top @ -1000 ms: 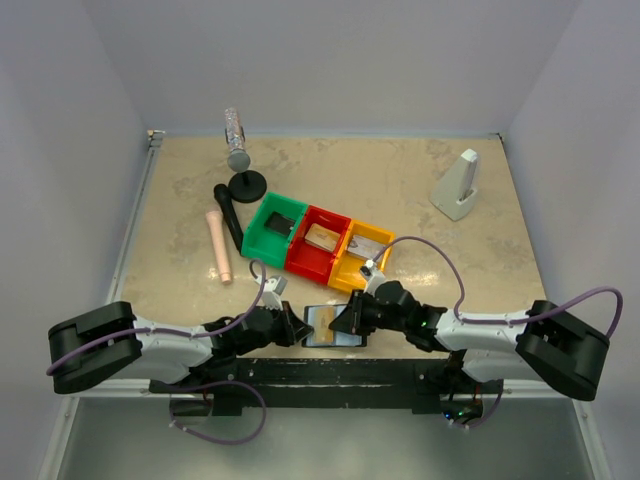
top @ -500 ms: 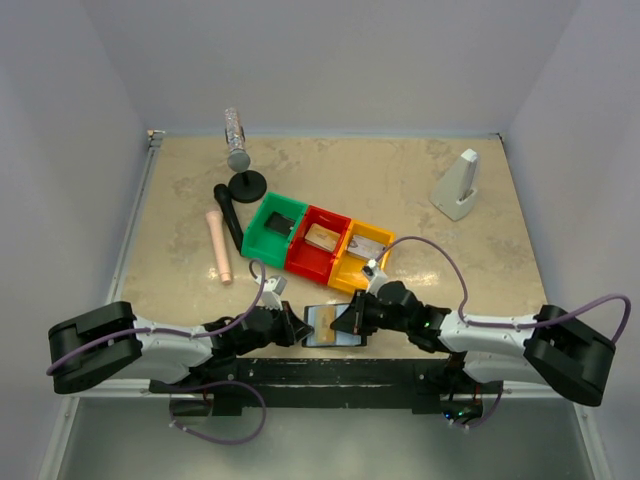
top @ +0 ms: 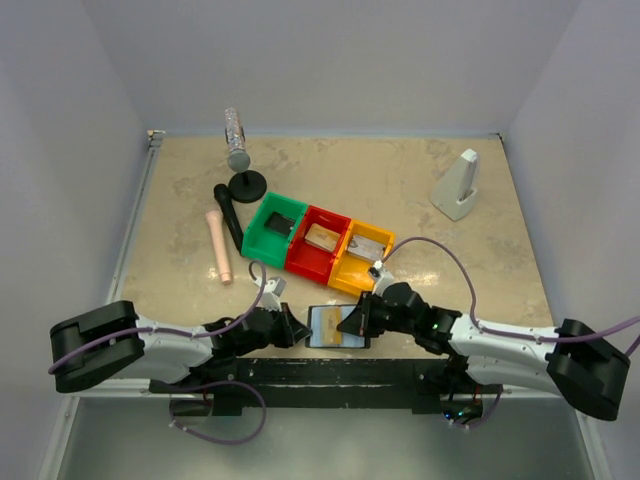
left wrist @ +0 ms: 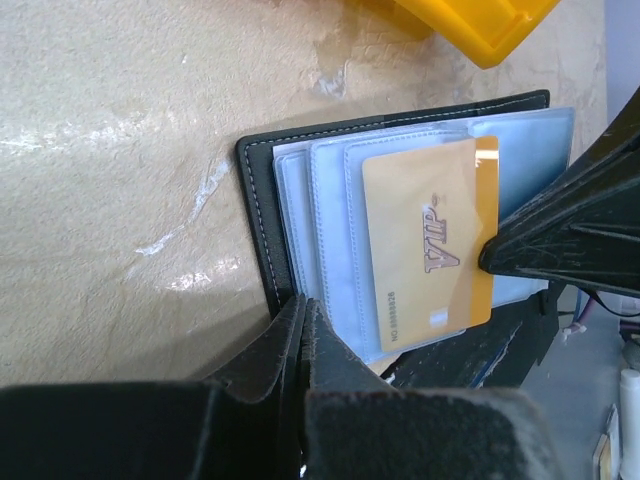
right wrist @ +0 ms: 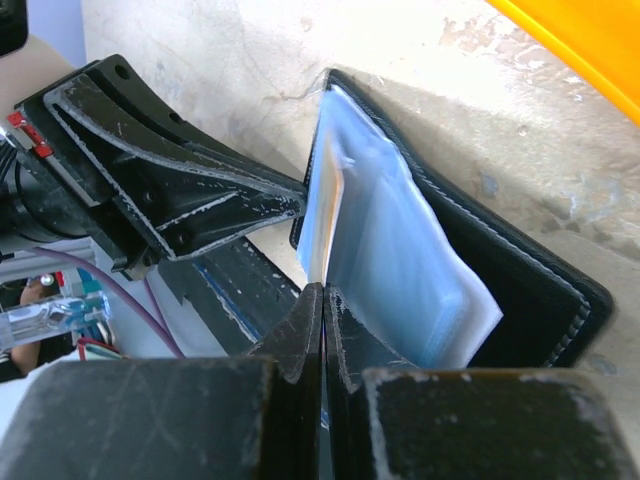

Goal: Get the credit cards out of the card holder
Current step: Remove the credit card from the card holder.

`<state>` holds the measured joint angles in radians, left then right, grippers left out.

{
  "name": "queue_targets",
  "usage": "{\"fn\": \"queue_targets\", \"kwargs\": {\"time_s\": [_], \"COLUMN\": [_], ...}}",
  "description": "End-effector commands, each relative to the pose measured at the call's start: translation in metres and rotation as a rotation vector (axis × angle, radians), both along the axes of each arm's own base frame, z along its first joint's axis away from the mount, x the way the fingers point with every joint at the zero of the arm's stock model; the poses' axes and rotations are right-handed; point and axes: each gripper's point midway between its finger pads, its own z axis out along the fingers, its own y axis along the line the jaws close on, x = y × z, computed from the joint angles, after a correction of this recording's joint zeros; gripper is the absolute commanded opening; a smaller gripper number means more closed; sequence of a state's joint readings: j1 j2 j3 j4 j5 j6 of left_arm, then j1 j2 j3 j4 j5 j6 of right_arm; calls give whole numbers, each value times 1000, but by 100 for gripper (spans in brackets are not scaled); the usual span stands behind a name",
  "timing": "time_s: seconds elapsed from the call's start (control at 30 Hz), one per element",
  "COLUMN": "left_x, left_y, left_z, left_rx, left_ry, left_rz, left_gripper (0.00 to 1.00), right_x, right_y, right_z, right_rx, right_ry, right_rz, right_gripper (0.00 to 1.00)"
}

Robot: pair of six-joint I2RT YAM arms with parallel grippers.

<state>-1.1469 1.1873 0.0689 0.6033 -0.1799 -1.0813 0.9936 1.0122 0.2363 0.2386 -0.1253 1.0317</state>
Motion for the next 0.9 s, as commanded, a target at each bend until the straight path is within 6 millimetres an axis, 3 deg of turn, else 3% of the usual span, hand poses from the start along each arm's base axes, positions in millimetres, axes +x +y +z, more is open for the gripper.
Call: {"fn": "queue_targets", "kwargs": {"time_s": [0.0, 0.57, 0.87], "left_x": [-8, -9, -7], "left_y": [20, 22, 19], "left_z": [-26, -28, -22], "left_rx": [88, 84, 67], "left_ry": [28, 32, 10], "left_rz": [4, 9, 3], "left_gripper": [0, 0, 0], "right_x": [5, 4, 0], "right_y": [-3, -22, -38], "right_z": [6, 6, 22], "right_rx": [-9, -65, -61], "right_ry": [-29, -49, -93], "right_rz": [-12, -40, -50], "right_gripper": [0, 0, 0]}}
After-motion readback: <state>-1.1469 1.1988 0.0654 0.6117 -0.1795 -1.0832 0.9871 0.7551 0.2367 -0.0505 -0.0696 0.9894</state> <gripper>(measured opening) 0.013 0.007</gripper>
